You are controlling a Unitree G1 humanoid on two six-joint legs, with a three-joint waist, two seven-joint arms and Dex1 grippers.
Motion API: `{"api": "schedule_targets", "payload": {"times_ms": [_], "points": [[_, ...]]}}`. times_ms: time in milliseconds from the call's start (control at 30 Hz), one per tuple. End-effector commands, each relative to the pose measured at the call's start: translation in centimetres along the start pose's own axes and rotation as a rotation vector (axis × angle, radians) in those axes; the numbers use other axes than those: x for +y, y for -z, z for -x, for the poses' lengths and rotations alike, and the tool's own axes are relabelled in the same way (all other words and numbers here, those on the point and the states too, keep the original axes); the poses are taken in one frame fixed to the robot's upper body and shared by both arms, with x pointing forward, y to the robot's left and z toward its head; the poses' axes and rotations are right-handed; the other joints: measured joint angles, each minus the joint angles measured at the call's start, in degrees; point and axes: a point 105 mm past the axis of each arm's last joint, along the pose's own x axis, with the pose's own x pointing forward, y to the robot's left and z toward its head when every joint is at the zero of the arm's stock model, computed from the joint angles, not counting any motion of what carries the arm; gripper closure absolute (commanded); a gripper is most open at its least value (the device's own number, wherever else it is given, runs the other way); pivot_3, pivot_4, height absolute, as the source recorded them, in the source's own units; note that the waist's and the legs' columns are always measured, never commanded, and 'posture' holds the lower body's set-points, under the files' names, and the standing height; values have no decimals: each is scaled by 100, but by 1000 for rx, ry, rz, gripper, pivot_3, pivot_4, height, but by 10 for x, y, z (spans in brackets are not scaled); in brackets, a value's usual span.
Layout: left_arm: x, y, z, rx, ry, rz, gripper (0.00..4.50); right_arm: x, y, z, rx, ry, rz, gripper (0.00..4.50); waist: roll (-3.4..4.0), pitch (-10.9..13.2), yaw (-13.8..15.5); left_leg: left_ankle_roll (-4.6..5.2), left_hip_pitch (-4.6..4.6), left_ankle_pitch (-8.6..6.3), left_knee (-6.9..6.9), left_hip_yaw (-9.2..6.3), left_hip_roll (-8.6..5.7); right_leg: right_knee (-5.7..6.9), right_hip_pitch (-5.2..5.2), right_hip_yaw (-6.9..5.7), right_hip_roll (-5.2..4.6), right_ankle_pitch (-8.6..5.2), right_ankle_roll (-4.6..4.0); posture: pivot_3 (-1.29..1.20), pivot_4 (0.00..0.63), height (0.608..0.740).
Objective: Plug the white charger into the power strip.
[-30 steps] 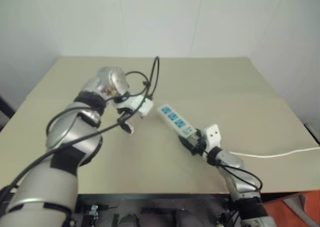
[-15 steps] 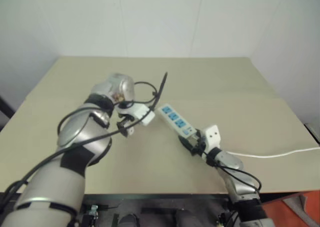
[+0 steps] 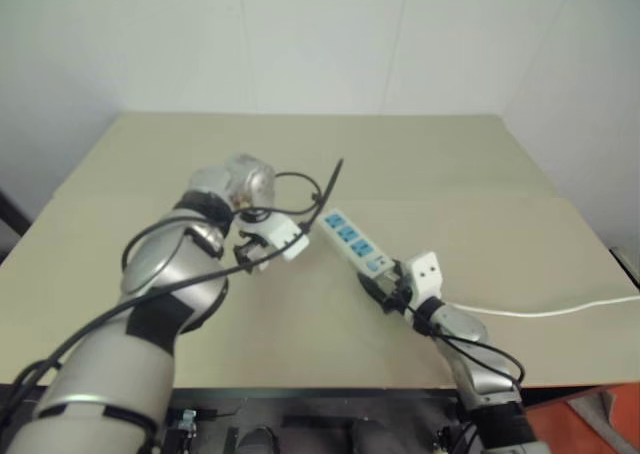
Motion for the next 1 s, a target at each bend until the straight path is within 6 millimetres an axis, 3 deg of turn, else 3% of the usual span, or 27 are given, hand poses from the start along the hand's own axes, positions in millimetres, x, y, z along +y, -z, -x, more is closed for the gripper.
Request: {"api": "schedule_targets", "payload": {"times_ms": [33, 333, 467, 733, 867, 1000], "points": [[3, -1, 1, 37, -2, -42, 0, 11, 21, 3, 85, -30, -23, 1063, 0, 0, 2, 0, 0, 0, 0, 0, 0, 0, 0, 0, 0, 0, 0, 0, 150, 740], [4, -4, -4, 69, 29, -74, 0, 14, 23, 3, 92, -27, -24, 1063, -1, -1, 5, 0, 3, 0, 0, 0, 0, 2, 1, 1, 1, 0, 0, 0, 150, 740], [4, -3, -7, 89, 25, -78, 873, 14, 24, 4, 97, -22, -24, 1063, -2, -1, 8, 0, 2, 0, 0, 0, 0, 2, 1, 0, 0, 0, 0, 0, 150, 740], [3, -1, -11, 104, 23, -91, 3464, 13, 24, 4, 96, -20, -22, 1063, -2, -2, 9, 0, 4, 0, 1, -1, 0, 3, 3, 0, 1, 0, 0, 0, 150, 740], [13, -4, -5, 81, -53, -80, 3491, 13, 23, 4, 96, -24, -20, 1063, -2, -2, 14, 0, 6, 0, 1, -1, 0, 4, 4, 0, 1, 0, 0, 0, 150, 740], [29, -14, 24, -41, -190, -41, 3491, 12, 23, 5, 96, -42, -9, 1063, -2, -2, 17, 0, 5, 0, 2, -1, 0, 5, 4, 0, 0, 0, 0, 0, 150, 740]]}}
